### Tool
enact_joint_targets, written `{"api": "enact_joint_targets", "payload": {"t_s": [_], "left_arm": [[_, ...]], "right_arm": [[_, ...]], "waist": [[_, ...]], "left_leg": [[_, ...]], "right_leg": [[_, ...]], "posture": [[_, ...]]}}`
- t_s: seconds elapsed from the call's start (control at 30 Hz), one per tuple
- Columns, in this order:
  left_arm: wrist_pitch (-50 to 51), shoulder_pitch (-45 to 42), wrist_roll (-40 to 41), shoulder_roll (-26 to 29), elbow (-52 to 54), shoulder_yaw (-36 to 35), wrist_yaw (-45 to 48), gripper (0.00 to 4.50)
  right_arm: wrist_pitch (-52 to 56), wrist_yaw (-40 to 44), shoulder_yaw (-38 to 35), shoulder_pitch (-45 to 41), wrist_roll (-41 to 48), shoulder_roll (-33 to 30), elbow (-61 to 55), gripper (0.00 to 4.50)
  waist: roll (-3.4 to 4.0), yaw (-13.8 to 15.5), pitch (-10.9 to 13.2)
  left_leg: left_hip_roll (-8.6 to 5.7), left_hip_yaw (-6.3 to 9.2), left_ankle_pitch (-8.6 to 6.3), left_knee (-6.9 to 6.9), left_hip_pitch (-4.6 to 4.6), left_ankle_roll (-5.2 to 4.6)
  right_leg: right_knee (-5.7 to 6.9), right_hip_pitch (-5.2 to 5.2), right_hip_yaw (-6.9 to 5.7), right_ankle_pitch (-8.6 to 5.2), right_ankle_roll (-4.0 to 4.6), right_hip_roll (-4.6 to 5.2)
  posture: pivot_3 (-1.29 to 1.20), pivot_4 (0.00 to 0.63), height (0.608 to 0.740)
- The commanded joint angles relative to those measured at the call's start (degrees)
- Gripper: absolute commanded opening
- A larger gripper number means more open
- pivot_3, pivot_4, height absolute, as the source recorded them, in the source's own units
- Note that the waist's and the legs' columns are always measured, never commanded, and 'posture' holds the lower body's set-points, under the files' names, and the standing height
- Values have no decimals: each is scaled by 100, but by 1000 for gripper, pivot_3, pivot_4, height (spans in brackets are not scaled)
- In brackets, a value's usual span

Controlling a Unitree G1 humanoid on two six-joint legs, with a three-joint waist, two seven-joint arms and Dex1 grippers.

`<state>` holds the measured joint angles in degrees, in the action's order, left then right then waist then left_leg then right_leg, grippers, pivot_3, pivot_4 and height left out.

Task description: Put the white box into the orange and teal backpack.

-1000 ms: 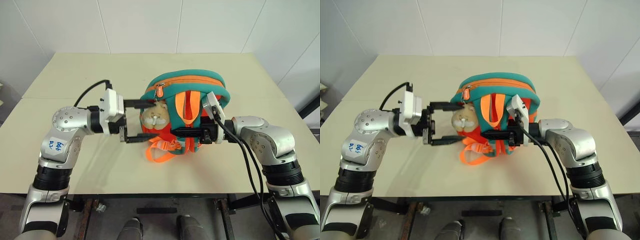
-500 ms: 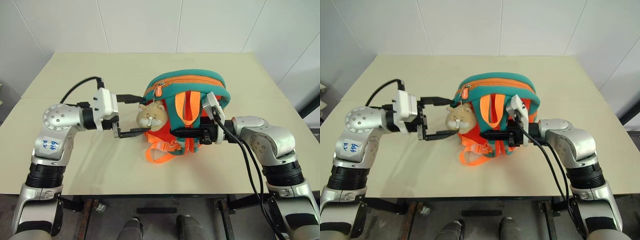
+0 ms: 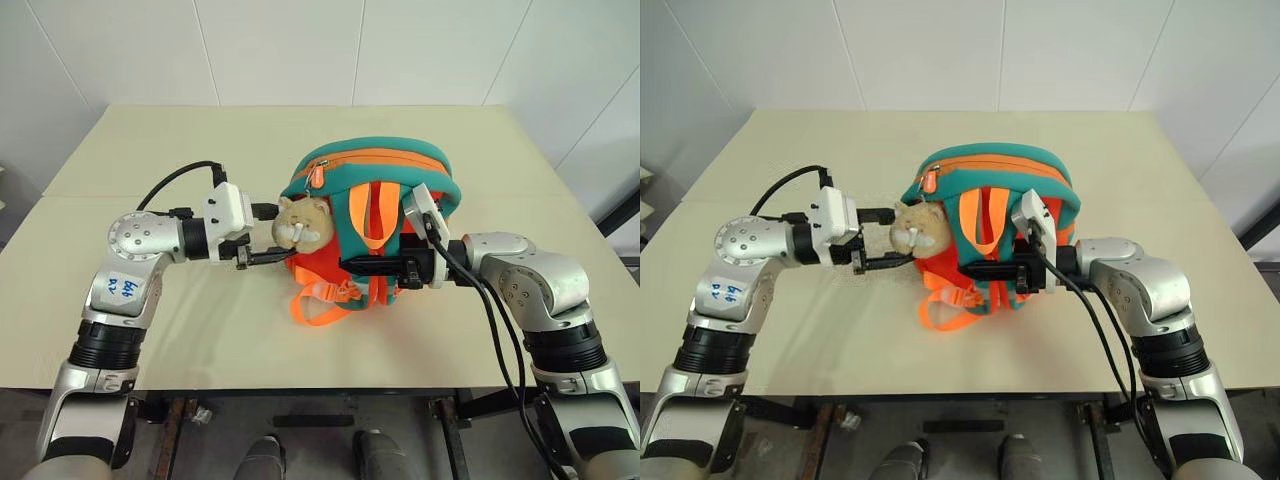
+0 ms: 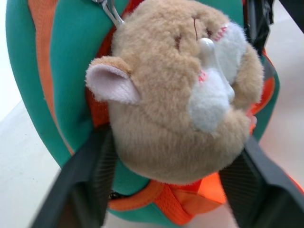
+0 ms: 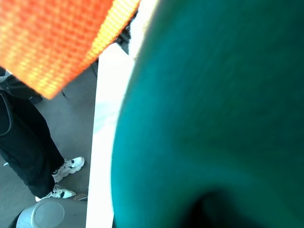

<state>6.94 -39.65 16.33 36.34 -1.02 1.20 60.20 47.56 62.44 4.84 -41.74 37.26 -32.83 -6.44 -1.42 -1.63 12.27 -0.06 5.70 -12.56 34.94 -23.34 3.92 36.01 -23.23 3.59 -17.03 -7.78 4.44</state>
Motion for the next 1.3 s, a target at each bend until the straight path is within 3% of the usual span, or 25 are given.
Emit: {"api": "enact_joint_targets", "payload": {"t_s": [0.03, 0.17, 0.33, 0.5, 0.6, 0.73, 0.93, 1.07, 1.17, 1.2, 1.3], "left_arm": [[100, -169, 223, -4, 157, -242, -111, 1814], [38, -188, 534, 192, 141, -549, 171, 798], [-149, -383, 472, 1172, -890, -1028, 652, 798], [-936, -433, 10, 1554, -2242, -970, 744, 798], [-1656, -351, -431, 1438, -2995, -737, 575, 798], [-2283, -183, -924, 846, -3763, -209, 417, 798], [-2686, -262, -1093, 99, -4577, -49, 47, 798], [-2613, -218, -1059, -197, -4625, 2, 76, 798], [-2126, 138, -610, -222, -3976, -139, 461, 798], [-1642, 310, -245, -179, -3535, -275, 651, 775], [-379, 811, 360, 184, -2386, -610, 769, 1508]], "right_arm": [[-22, 32, -16, -31, 66, 18, -130, 0], [-31, 34, -11, -32, 64, 28, -123, 0], [19, 81, -24, 41, 87, -45, -177, 0], [62, 85, -46, 102, 87, -84, -203, 0], [107, 25, -71, 145, 115, -54, -247, 0], [191, -86, -106, 224, 158, -9, -331, 0], [245, -281, -158, 299, 212, 72, -374, 0], [206, -382, -152, 373, 199, 126, -364, 0], [-74, -374, -189, 560, 48, 39, -362, 0], [-248, -243, -237, 670, 23, -65, -421, 307], [-598, 15, -463, 952, -6, -440, -613, 1206]], "waist": [[0, -7, 0], [0, -4, 0], [0, -44, 0], [1, -29, 0], [1, -15, 0], [4, 1, -2], [2, -12, -2], [2, -3, -2], [1, -4, -3], [1, -5, -3], [0, -4, -3]], "left_leg": [[0, 0, 0, 0, 0, 0], [0, 0, 0, 0, 0, 0], [4, 0, 0, -6, 0, 0], [3, -4, 0, -13, 2, 0], [3, -3, 0, -12, -1, 0], [3, -4, 0, -16, 2, -1], [3, -3, 0, -5, -2, -1], [3, -3, 0, 0, 0, -1], [2, -2, 0, 3, 0, -1], [2, -3, 0, 2, 0, -1], [2, -1, -3, -1, -6, -4]], "right_leg": [[0, -1, 0, 0, 0, 0], [0, 0, 0, 0, 0, 0], [3, -8, -1, -1, 3, -4], [-1, -7, 0, -2, 4, -3], [-2, -8, -1, -2, 4, -3], [-1, -7, 0, -2, 4, -1], [10, -11, 0, -1, 3, -2], [17, -10, 0, -1, 2, -2], [18, -8, 0, -1, 2, -1], [17, -8, 0, -1, 2, -1], [11, -9, 0, -2, 2, 0]], "posture": [[0, 150, 740], [0, 150, 740], [0, 150, 740], [0, 150, 740], [0, 150, 740], [0, 150, 740], [0, 150, 740], [0, 150, 740], [0, 150, 740], [0, 150, 740], [0, 150, 740]]}}
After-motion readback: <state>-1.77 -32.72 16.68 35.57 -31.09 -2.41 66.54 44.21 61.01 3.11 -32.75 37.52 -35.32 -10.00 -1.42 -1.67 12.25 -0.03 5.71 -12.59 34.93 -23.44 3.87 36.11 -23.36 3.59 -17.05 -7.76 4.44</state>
